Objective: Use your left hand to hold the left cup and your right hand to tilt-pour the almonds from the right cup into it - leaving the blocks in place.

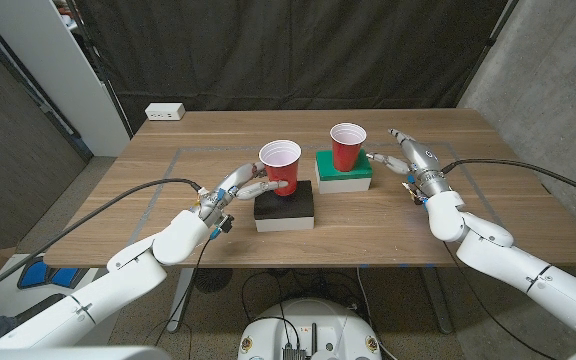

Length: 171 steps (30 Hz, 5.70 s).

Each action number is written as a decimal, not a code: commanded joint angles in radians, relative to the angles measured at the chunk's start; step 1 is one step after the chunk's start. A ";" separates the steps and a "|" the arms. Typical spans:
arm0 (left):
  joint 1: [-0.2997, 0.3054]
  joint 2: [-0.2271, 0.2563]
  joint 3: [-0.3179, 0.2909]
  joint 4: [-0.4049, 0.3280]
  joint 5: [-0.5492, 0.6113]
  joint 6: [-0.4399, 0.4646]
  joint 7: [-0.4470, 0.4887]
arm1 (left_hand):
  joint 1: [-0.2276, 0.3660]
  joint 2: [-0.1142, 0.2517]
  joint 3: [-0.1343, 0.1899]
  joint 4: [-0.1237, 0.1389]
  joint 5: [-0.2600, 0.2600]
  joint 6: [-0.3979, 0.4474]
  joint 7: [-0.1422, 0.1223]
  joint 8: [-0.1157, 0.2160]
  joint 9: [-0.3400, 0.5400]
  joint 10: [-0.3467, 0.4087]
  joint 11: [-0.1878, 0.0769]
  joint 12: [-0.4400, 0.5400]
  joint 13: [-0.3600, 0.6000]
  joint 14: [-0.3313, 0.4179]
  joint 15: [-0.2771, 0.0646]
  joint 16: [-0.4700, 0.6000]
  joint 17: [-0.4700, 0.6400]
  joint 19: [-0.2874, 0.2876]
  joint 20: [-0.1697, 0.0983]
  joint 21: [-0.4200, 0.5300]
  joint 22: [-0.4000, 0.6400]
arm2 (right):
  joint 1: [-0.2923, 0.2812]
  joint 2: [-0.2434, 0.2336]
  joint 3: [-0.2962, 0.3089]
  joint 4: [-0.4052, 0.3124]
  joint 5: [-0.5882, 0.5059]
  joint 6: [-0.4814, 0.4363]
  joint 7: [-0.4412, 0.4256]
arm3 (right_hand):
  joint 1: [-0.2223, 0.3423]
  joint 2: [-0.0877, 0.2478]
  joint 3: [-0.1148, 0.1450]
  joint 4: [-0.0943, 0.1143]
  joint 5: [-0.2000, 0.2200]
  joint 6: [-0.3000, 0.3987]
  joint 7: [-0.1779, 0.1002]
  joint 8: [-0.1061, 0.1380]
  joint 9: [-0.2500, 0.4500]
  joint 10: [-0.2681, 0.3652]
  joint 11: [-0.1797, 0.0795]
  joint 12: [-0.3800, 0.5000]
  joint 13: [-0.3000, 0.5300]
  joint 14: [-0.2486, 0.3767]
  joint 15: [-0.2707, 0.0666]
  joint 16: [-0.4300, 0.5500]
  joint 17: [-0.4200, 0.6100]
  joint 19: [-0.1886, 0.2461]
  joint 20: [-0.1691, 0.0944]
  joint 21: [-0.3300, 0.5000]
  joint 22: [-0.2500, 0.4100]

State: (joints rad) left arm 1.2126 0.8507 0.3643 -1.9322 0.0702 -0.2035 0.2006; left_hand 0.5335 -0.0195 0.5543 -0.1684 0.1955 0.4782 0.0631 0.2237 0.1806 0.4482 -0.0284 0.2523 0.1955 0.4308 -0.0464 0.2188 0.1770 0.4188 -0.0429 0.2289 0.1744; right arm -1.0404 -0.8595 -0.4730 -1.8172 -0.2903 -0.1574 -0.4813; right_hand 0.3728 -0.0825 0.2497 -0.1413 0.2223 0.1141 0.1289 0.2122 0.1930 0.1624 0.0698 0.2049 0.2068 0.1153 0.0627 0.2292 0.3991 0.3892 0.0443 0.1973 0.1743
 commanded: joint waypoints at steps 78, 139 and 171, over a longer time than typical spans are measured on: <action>-0.020 0.003 0.022 -0.037 -0.003 0.090 0.001 | 0.019 -0.002 -0.035 0.000 0.003 0.037 -0.006 -0.014 0.006 0.027 -0.002 -0.017 0.002 0.022 -0.049 -0.013 0.002 0.017 -0.026 -0.006 0.006 | 0.158 0.142 -0.093 0.244 -0.056 0.340 0.059 | 0.033 0.003 0.005 -0.007 0.011 0.026 0.015 0.005 0.003 0.037 0.004 0.011 0.001 0.029 -0.007 0.012 -0.006 0.032 -0.007 0.010 0.001; -0.054 -0.012 0.058 -0.016 0.008 0.086 0.006 | 0.036 0.019 -0.043 0.000 0.006 0.054 -0.002 -0.018 0.008 0.046 -0.001 -0.021 0.004 0.038 -0.050 -0.014 0.003 0.026 -0.019 -0.008 0.008 | 0.178 0.189 -0.040 0.286 0.015 0.435 0.003 | 0.197 0.033 0.028 -0.016 -0.001 0.448 -0.086 0.139 0.012 0.445 -0.073 0.084 0.012 0.442 -0.125 0.189 0.035 0.386 -0.085 0.094 0.012; -0.047 -0.014 0.047 -0.012 0.010 0.053 0.011 | 0.042 0.025 -0.046 0.000 0.007 0.070 -0.001 -0.017 0.009 0.060 0.000 -0.022 0.005 0.051 -0.051 -0.015 0.002 0.035 -0.020 -0.008 0.008 | 0.112 0.135 0.034 0.130 0.060 0.356 0.050 | 0.205 0.044 0.026 -0.009 -0.008 0.465 -0.079 0.142 0.012 0.459 -0.064 0.078 0.014 0.443 -0.122 0.196 0.049 0.395 -0.086 0.095 0.013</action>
State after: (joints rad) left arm 1.1635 0.8384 0.4154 -1.9470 0.0795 -0.1368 0.2086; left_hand 0.5677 0.0039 0.5129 -0.1658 0.1954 0.5392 0.0664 0.2082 0.1834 0.4973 -0.0264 0.2361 0.1976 0.4754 -0.0481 0.2071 0.1767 0.4456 -0.0449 0.2209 0.1790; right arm -0.8960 -0.7062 -0.4656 -1.6373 -0.2490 0.2116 -0.4439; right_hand 0.5702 -0.0432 0.2724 -0.1536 0.2126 0.5684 0.0463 0.3479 0.2020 0.6162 0.0054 0.2824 0.2163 0.5529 -0.0503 0.4221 0.4432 0.7771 -0.0429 0.2885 0.1838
